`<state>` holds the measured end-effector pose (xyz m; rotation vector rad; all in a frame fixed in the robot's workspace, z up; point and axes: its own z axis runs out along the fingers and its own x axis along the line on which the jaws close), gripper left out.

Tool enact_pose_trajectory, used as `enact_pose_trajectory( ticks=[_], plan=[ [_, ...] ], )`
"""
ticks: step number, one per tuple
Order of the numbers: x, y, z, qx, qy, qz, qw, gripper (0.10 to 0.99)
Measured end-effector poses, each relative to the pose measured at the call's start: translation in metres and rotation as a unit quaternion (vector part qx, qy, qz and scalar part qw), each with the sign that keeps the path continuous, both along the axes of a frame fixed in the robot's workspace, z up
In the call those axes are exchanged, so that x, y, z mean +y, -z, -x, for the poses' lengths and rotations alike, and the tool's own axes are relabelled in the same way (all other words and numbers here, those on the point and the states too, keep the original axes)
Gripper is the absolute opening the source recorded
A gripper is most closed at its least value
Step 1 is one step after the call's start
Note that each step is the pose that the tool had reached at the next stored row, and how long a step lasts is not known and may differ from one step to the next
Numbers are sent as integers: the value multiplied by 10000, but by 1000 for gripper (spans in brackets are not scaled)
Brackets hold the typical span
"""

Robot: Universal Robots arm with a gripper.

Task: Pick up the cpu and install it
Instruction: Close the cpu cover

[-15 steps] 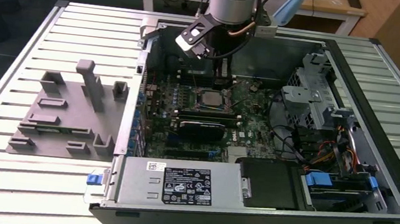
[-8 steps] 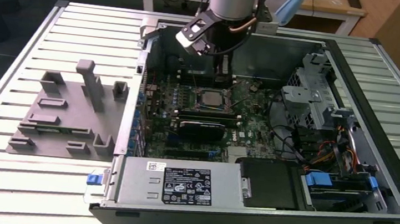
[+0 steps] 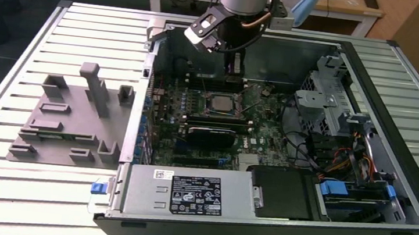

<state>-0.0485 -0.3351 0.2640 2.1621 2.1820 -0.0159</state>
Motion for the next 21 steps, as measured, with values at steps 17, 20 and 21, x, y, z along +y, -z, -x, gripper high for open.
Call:
enact_pose_trajectory(
  ticks=[17, 20, 21],
  plan=[
    [0, -1, -284, 6, 0, 1, 10000, 106],
    [0, -1, -348, 8, 0, 1, 10000, 106],
    [0, -1, -369, 10, 0, 1, 10000, 106]
  ],
)
